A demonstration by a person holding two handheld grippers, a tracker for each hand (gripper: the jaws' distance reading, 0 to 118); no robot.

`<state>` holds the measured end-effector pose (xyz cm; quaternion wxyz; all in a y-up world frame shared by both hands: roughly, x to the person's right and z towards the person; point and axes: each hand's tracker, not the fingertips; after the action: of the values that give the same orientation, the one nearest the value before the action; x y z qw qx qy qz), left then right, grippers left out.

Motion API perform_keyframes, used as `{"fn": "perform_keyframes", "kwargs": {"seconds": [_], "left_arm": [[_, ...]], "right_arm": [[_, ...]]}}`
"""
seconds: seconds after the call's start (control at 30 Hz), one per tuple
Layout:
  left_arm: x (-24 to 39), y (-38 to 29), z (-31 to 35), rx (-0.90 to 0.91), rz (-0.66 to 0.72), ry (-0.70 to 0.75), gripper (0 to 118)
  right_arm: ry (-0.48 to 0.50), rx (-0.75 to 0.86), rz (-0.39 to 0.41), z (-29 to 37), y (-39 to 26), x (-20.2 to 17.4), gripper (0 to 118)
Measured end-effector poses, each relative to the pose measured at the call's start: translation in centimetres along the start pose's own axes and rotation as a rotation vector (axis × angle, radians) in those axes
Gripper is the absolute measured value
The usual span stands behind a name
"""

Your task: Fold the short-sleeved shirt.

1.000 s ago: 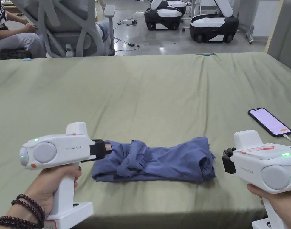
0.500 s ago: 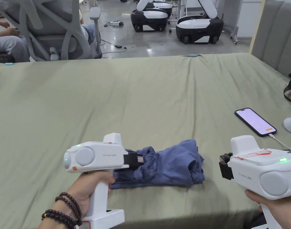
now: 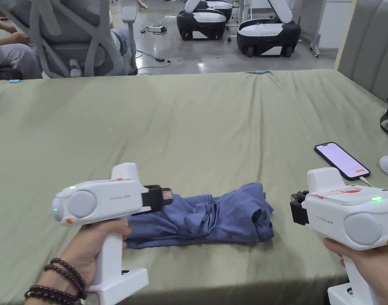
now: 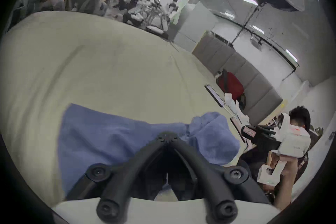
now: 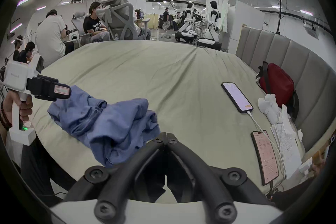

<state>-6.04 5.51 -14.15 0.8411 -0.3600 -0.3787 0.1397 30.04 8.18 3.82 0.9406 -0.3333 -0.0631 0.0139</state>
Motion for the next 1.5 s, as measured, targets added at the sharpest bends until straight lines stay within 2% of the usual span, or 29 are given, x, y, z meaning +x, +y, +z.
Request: {"fn": "perform_keyframes", "kwargs": {"seconds": [0.2, 0.3, 0.4, 0.43, 0.47, 0.53, 0.57, 0.6, 0.63, 0.67, 0.77, 0.8, 0.87, 0.93, 1.23, 1.37, 1.5], "left_arm": [[-5.7, 0.0, 5.3, 0.085, 0.09, 0.157, 0], [-6.4, -0.3, 6.9, 0.109, 0.142, 0.13, 0], [-5.8, -0.5, 6.8, 0.099, 0.135, 0.106, 0], [-5.6, -0.6, 6.5, 0.08, 0.123, 0.1, 11], [-5.3, -0.8, 6.0, 0.067, 0.115, 0.102, 33], [-4.9, -1.1, 4.6, 0.037, 0.098, 0.138, 98], [-4.7, -1.4, 4.1, 0.035, 0.088, 0.153, 108], [-4.6, -1.6, 3.7, 0.041, 0.086, 0.149, 105], [-4.7, -1.6, 3.2, 0.035, 0.088, 0.135, 95], [-4.8, -1.7, 2.5, 0.016, 0.1, 0.121, 90], [-4.6, -2.1, 0.4, -0.03, 0.126, 0.124, 86], [-4.7, -2.2, -0.2, -0.045, 0.119, 0.127, 80], [-4.0, -2.6, -0.8, -0.042, 0.107, 0.139, 57], [-4.7, -2.6, -1.5, -0.035, 0.083, 0.163, 16], [-6.3, -1.5, 1.7, 0.026, 0.094, 0.168, 16], [-8.4, -1.0, 5.5, 0.075, 0.039, 0.306, 16], [-11.4, -0.6, 9.0, 0.107, 0.111, 0.379, 16]], "right_arm": [[0.02, 0.019, 0.003, -0.1, 0.6, -0.8, 0], [0.022, 0.014, 0.014, -0.3, 0.5, -1.3, 0], [0.032, 0.004, 0.019, -0.5, 0.4, -1.7, 0], [0.035, 0.003, 0.02, -0.6, 0.3, -1.8, 0], [0.037, 0.002, 0.021, -0.6, 0.3, -1.9, 0], [0.042, 0.0, 0.023, -0.5, 0.2, -2.0, 0], [0.044, -0.001, 0.024, -0.5, 0.1, -1.9, 0], [0.045, -0.004, 0.024, -0.4, 0.0, -1.8, 0], [0.044, -0.006, 0.022, -0.3, -0.1, -1.6, 0], [0.041, -0.007, 0.021, -0.2, -0.2, -1.4, 0], [0.024, -0.013, 0.019, 0.1, -0.5, -0.8, 0], [0.018, -0.014, 0.016, 0.2, -0.5, -0.6, 0], [0.008, -0.015, 0.006, 0.4, -0.7, -0.2, 0], [-0.003, -0.019, 0.002, 0.4, -0.7, 0.1, 0], [-0.008, -0.021, 0.005, 0.5, -0.7, 0.0, 0], [0.001, -0.027, 0.012, 0.3, -0.7, -0.4, 0], [0.008, -0.029, 0.01, -0.2, -0.7, -0.8, 0]]}}
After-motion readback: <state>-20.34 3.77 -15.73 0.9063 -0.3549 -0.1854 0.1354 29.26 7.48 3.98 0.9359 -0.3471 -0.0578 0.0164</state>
